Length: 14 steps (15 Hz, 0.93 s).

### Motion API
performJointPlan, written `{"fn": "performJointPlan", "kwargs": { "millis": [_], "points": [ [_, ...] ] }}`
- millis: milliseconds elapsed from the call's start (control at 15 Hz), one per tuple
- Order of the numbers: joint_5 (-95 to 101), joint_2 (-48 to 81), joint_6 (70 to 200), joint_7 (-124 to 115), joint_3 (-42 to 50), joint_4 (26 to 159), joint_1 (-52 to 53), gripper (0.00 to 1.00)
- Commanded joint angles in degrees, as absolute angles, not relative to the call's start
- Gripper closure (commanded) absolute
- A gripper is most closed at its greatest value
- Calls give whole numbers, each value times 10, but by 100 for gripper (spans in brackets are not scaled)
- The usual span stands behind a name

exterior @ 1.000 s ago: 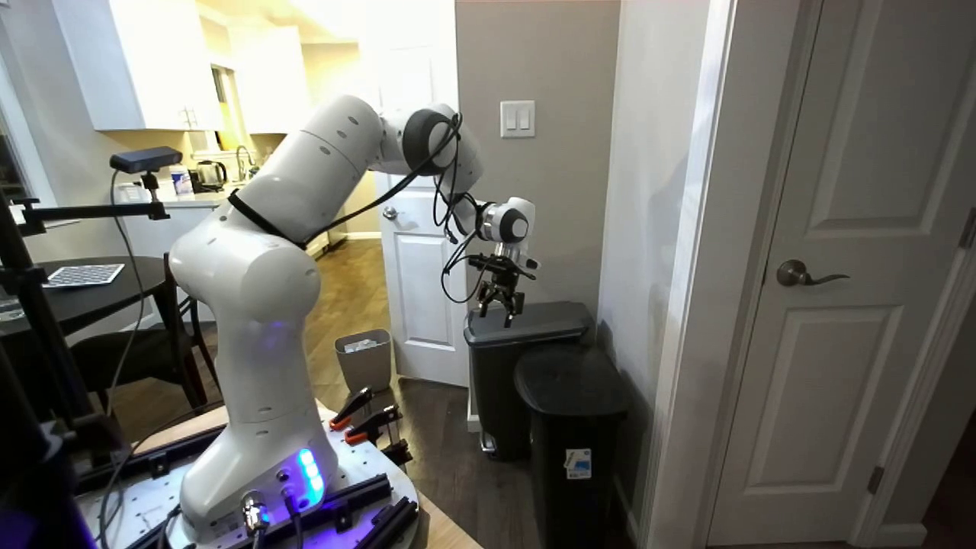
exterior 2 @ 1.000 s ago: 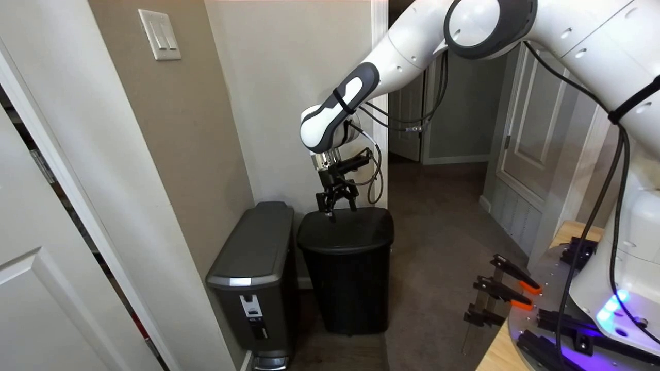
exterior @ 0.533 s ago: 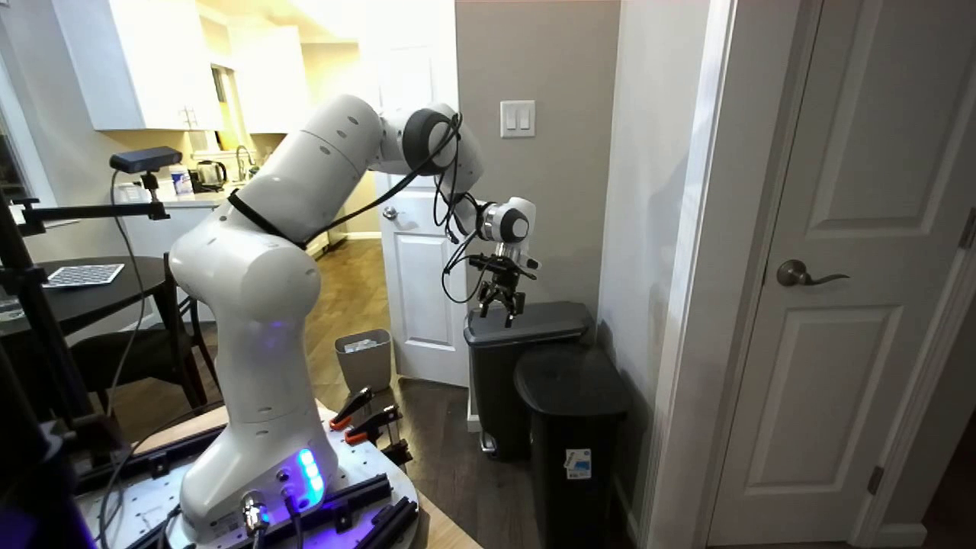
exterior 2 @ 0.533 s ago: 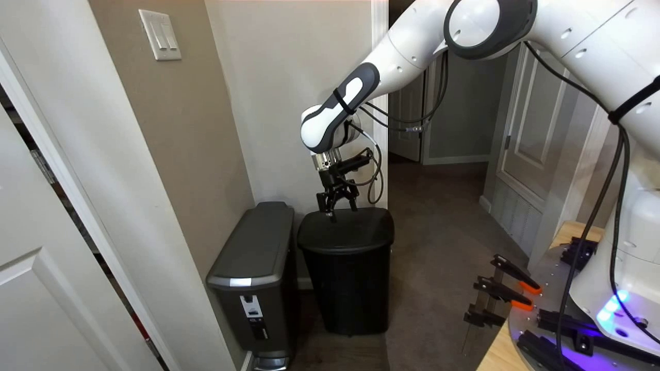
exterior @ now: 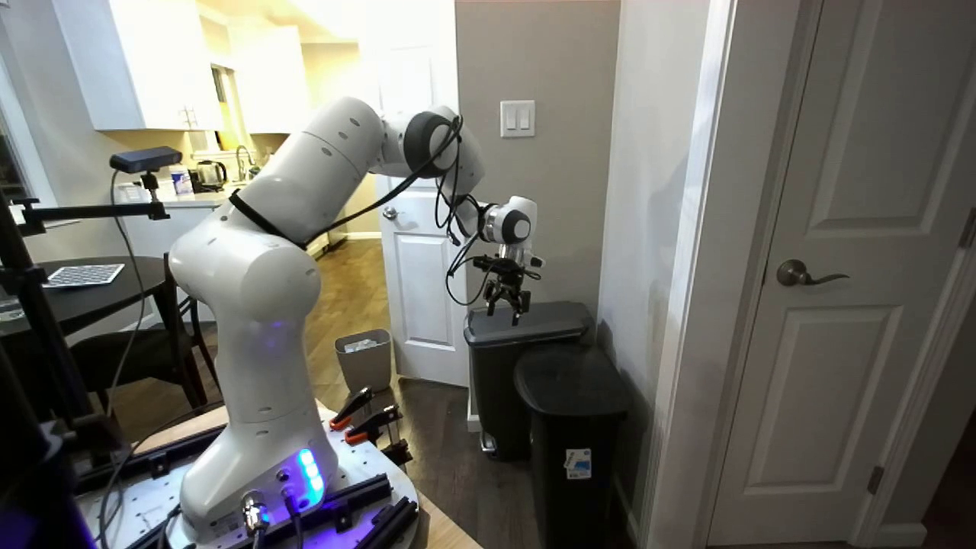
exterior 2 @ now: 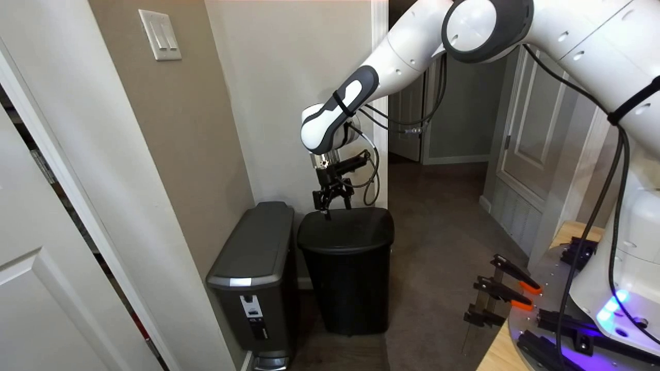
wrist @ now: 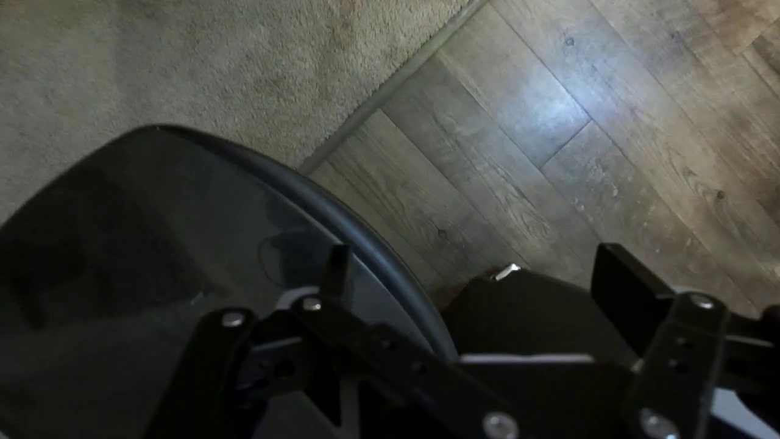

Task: Open the black bin lid fully upwards

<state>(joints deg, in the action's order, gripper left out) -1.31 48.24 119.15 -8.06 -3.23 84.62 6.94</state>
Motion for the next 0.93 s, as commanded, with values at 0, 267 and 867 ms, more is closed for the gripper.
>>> {"fn": "performJointPlan", "kwargs": {
  "millis": [0, 267, 867],
  "points": [
    [-9, 549, 1235, -35, -39, 767, 70, 0],
    [0, 642, 1242, 5, -41, 667, 74, 0],
    [60, 753, 1241, 7, -4, 559, 102, 0]
  ]
}}
